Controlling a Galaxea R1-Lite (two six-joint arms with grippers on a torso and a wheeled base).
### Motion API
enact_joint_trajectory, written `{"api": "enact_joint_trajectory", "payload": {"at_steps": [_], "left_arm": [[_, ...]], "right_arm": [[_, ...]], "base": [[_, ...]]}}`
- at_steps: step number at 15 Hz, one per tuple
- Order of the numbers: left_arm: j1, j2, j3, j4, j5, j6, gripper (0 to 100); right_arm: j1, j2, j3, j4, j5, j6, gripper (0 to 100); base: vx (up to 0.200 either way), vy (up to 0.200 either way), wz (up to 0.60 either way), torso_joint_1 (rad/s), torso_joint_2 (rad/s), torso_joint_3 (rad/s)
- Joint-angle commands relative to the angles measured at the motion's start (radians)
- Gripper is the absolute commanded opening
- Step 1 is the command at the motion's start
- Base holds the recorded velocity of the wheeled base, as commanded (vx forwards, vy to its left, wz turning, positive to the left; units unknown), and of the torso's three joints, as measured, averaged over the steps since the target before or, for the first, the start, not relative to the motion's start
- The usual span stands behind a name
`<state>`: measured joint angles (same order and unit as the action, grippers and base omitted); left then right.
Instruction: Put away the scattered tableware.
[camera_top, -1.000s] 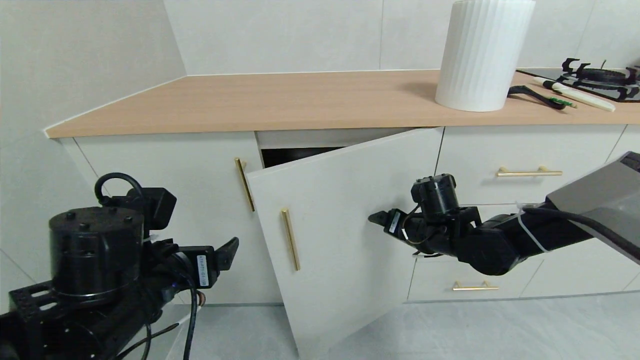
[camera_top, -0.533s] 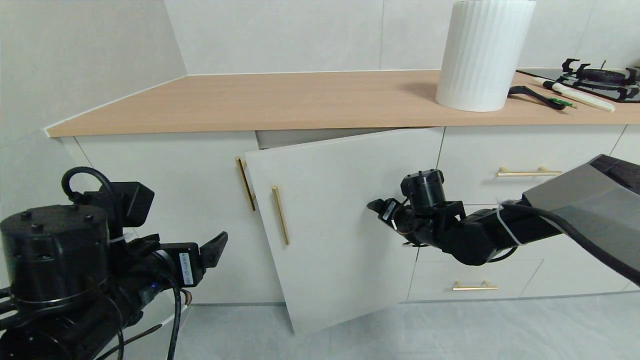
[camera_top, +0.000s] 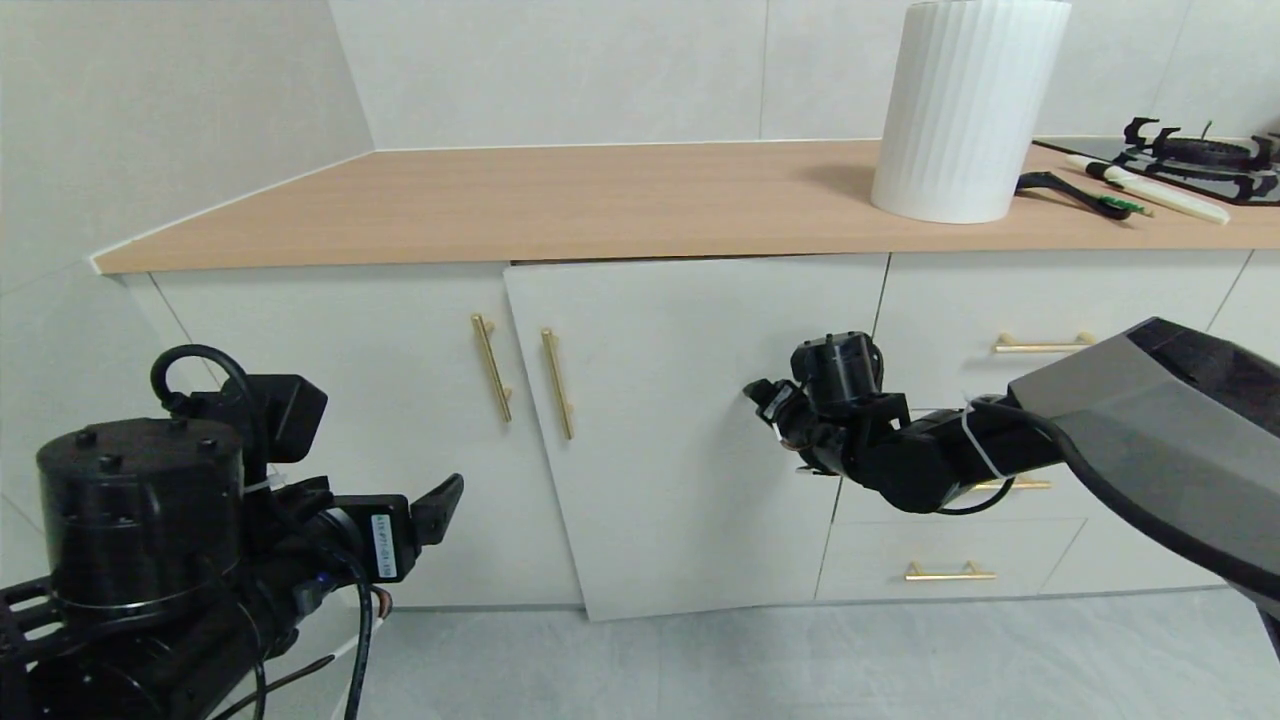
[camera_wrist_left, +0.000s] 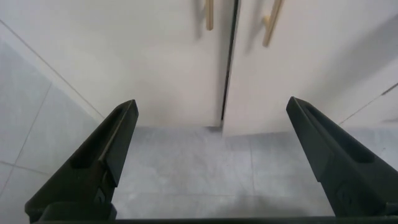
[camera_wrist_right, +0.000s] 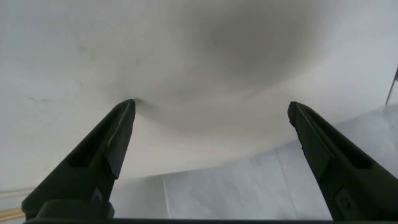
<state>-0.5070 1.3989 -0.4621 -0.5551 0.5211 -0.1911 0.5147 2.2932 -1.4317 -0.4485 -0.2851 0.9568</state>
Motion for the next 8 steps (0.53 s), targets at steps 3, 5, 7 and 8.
{"api": "enact_joint_trajectory", "payload": {"at_steps": [3,5,7,8], "left_arm": [[-0.001,0.008,0.002,0.0,0.0,-0.001,100],[-0.001,0.009,0.002,0.0,0.0,0.001,100],[-0.001,0.009,0.0,0.0,0.0,-0.001,100],[-0.001,0.009,0.0,-0.002,0.0,-0.001,100]], "right_arm": [[-0.015,0.023,-0.026,0.002,-0.02,0.002,100],[-0.019,0.031,-0.036,0.004,-0.029,0.002,100],[-0.022,0.031,-0.038,0.004,-0.032,0.002,100],[-0.024,0.031,-0.038,0.004,-0.032,0.002,100]], "base": [[0.0,0.0,0.0,0.0,0.0,0.0],[0.0,0.0,0.0,0.0,0.0,0.0],[0.0,0.0,0.0,0.0,0.0,0.0],[0.0,0.0,0.0,0.0,0.0,0.0]]}}
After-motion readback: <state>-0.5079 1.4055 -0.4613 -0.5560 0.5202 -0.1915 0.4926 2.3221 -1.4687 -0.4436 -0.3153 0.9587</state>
